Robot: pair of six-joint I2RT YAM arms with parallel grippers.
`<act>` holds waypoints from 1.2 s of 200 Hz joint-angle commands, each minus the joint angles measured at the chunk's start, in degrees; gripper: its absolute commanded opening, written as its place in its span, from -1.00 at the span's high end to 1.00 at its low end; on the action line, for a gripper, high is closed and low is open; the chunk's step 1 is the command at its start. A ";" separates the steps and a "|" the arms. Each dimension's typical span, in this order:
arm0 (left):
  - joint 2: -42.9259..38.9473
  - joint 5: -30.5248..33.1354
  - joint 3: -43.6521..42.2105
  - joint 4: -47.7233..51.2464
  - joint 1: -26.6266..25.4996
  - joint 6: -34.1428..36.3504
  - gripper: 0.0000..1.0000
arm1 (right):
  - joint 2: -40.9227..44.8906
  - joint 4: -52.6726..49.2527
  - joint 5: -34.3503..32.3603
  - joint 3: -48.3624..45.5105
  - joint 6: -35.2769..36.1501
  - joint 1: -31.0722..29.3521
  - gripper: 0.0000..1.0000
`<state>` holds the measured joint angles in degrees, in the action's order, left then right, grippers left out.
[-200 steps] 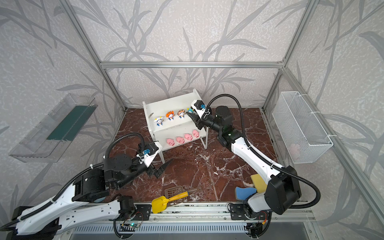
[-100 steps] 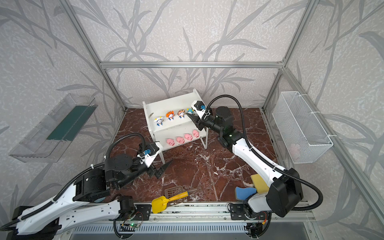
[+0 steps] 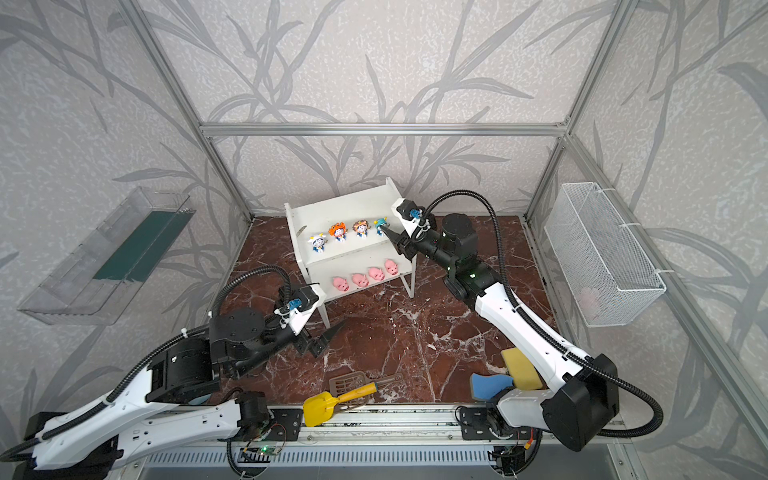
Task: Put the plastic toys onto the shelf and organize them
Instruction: 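Lower the teal-hooded figure beside the lion figure and open the right gripper, then withdraw the right gripper from the shelf while the left gripper reaches over the top tier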
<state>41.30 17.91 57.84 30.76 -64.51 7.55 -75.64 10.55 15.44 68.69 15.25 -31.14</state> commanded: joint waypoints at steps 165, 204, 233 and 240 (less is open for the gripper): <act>-2.47 4.15 14.90 15.51 -0.21 2.02 -0.98 | 9.57 -26.28 0.07 8.14 0.55 -4.72 -0.65; 6.60 3.62 27.85 23.78 -0.11 5.99 -0.98 | 15.47 -26.19 0.65 2.11 -2.36 -5.91 -0.65; 13.94 5.14 35.40 26.21 0.24 6.93 -0.94 | 18.51 -29.70 1.64 0.43 -3.95 -6.44 -0.64; 15.54 4.86 36.64 26.40 0.54 7.83 -0.94 | 19.38 -30.89 1.78 0.16 -4.25 -6.78 -0.64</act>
<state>51.86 21.69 90.87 51.96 -64.53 11.84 -58.87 -16.40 15.75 69.87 13.30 -37.12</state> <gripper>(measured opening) 0.972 0.823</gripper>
